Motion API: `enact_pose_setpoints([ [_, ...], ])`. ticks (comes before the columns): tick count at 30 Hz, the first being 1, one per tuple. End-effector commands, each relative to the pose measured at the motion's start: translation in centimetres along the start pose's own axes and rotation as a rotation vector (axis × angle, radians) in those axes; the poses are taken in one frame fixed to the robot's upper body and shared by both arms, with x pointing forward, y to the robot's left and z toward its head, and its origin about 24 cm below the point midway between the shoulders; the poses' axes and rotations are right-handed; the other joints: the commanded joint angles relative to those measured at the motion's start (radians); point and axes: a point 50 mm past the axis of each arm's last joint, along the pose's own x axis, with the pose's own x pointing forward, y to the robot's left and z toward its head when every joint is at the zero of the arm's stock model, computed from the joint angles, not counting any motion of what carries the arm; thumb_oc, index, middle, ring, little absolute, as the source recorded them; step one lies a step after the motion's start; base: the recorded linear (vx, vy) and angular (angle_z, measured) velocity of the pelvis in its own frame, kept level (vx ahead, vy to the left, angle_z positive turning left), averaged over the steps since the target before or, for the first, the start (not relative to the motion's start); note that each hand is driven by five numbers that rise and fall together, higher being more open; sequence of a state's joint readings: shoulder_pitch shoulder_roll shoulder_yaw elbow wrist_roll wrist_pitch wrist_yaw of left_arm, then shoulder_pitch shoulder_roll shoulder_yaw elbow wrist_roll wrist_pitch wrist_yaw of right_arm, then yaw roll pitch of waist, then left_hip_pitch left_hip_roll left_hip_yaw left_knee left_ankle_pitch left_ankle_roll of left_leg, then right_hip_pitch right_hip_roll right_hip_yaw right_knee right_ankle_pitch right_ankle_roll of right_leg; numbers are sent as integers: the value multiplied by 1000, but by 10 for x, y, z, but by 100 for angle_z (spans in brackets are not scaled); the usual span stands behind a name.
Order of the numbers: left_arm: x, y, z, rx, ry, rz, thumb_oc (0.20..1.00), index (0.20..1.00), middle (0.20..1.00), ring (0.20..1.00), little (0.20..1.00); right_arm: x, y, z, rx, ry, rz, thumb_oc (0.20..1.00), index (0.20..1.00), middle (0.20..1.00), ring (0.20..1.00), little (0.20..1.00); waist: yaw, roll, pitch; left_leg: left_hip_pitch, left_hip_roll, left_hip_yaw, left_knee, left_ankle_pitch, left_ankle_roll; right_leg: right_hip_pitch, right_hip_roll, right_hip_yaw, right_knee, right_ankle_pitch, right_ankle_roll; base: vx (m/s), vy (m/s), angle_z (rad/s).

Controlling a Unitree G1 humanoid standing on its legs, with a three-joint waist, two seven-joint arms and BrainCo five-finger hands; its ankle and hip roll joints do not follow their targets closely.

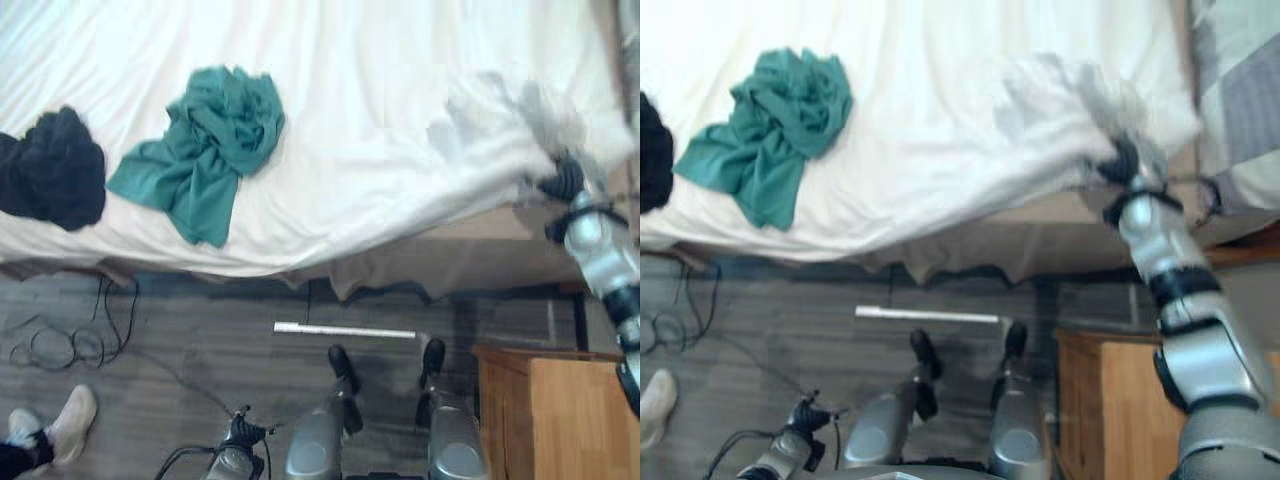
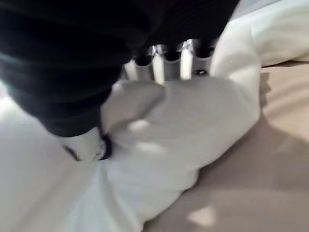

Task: Tidy up the quilt and then pick up the clothes from the bed and put them into the laundry hamper.

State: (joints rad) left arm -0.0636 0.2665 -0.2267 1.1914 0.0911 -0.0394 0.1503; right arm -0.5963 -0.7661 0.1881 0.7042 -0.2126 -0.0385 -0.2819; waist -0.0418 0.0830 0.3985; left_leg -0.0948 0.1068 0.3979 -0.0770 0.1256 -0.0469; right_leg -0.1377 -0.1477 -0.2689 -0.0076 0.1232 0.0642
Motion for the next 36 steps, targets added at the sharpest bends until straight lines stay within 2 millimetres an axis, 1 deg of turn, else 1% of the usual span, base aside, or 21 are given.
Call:
enact_pose_setpoints([
  [1,-8,2,-43,59,163,-22,1000,1000,1000,1000,1000,-42,20,-75,88,304,46,1000,1000,1000,1000,1000,-74,-49,-104,63,78,17,61,-62,-116,2,-51,82,3,-96,132,85,3,-16],
  [2,-8,3,-43,60,163,-22,1000,1000,1000,1000,1000,-43,20,-75,89,305,45,1000,1000,1000,1000,1000,-72,-50,-106,61,78,18,61,-58,-116,-1,-51,83,2,-92,130,184,23,-22],
  [3,-10,1,-51,57,198,-28,1000,1000,1000,1000,1000,-78,36,-107,242,458,29,1000,1000,1000,1000,1000,-96,-57,-136,92,77,30,45,-64,-115,22,-48,88,-11,-90,136,71,12,-22],
  [4,-10,1,-52,59,199,-27,1000,1000,1000,1000,1000,-79,36,-107,243,460,29,1000,1000,1000,1000,1000,-93,-58,-138,89,77,31,45,-60,-114,19,-48,89,-13,-87,134,174,33,-13],
  [5,-13,-1,-61,52,236,-38,1000,1000,1000,1000,1000,-119,56,-135,401,629,17,1000,1000,1000,1000,1000,-117,-62,-163,116,79,43,34,-66,-113,37,-46,95,-20,-89,139,97,16,-20],
  [7,-14,-2,-64,50,246,-40,1000,1000,1000,1000,1000,-135,64,-142,438,683,30,1000,1000,1000,1000,1000,-118,-65,-176,116,80,47,32,-63,-113,37,-45,98,-23,-85,137,83,11,-27],
  [10,-20,-9,-76,46,294,-61,1000,1000,1000,1000,1000,-196,80,-178,543,952,-20,1000,1000,1000,1000,1000,-138,-72,-205,146,82,50,21,-73,-113,63,-45,97,-33,-89,143,85,10,-21],
  [13,-23,-12,-82,42,316,-70,1000,1000,1000,1000,1000,-214,78,-189,516,1031,-48,1000,1000,1000,1000,1000,-139,-78,-219,147,85,53,21,-73,-112,64,-44,96,-36,-85,143,45,10,-3],
  [14,-23,-12,-84,40,317,-60,1000,1000,1000,1000,1000,-202,56,-189,446,955,-102,589,589,589,589,589,-142,-92,-219,151,84,54,22,-77,-109,63,-42,102,-32,-83,144,0,0,0],
  [15,-23,-12,-84,40,317,-61,1000,1000,1000,1000,1000,-202,56,-190,445,956,-103,589,589,589,589,589,-142,-91,-219,151,84,54,22,-77,-109,63,-42,103,-32,-84,144,22,33,-5],
  [16,-24,-14,-84,53,313,-63,1000,1000,1000,1000,1000,-170,33,-172,407,771,-150,200,200,200,200,200,-145,-100,-207,159,82,54,19,-83,-108,64,-42,104,-29,-84,147,-13,16,-8],
  [17,-24,-14,-84,53,313,-63,1000,1000,1000,1000,1000,-170,33,-171,407,772,-150,200,200,200,200,200,-144,-101,-208,155,82,55,20,-79,-108,60,-42,105,-29,-81,145,-13,23,-10],
  [20,-21,-13,-76,91,266,-60,1000,1000,1000,1000,1000,-108,-16,-119,344,403,-266,200,200,200,200,200,-124,-109,-178,141,85,45,27,-86,-108,45,-47,108,-18,-85,150,-65,-7,-5],
  [21,-21,-13,-75,89,264,-59,1000,1000,1000,1000,1000,-108,-16,-119,345,401,-267,200,200,200,200,200,-124,-110,-178,136,85,46,28,-82,-108,41,-47,109,-18,-81,148,-195,-42,0],
  [22,-14,-5,-58,101,196,-30,1000,1000,1000,1000,1000,-63,-42,-65,336,154,-341,200,200,200,200,200,-98,-113,-123,90,87,22,72,-92,-107,2,-52,121,19,-90,145,-179,-44,1],
  [24,-11,-1,-50,103,172,-14,1000,1000,1000,1000,1000,-48,-47,-43,354,76,-358,200,200,200,200,200,-91,-112,-99,52,89,14,106,-93,-107,-28,-54,126,42,-91,140,-211,-36,3],
  [25,-8,4,-41,141,141,-3,1000,1000,1000,1000,1000,-23,-61,6,391,-94,-386,200,200,200,200,200,-68,-110,-59,7,100,7,153,-106,-115,-63,-63,127,73,-99,139,-184,-20,10],
  [26,-7,4,-41,137,140,-1,1000,1000,1000,1000,1000,-22,-62,8,392,-97,-386,200,200,200,200,200,-70,-111,-59,1,100,8,155,-102,-114,-69,-63,128,72,-94,137,-161,-8,10],
  [29,-2,18,-24,176,97,36,1000,1000,1000,1000,1000,11,-66,84,487,-289,-363,200,200,200,200,200,-38,-91,-2,-72,117,14,199,-104,-127,-132,-80,122,103,-87,142,-113,12,6],
  [33,3,32,-7,161,57,89,1000,1000,1000,1000,1000,24,-58,122,510,-344,-320,200,200,200,200,200,-36,-74,34,-125,123,22,217,-98,-133,-181,-90,124,121,-79,145,-95,12,7],
  [36,9,31,31,150,-57,113,1000,1000,1000,1000,1000,29,-10,126,560,-248,-183,200,200,200,200,200,-32,-63,73,-175,130,19,260,-104,-127,-227,-95,127,168,-86,140,-87,12,6],
])
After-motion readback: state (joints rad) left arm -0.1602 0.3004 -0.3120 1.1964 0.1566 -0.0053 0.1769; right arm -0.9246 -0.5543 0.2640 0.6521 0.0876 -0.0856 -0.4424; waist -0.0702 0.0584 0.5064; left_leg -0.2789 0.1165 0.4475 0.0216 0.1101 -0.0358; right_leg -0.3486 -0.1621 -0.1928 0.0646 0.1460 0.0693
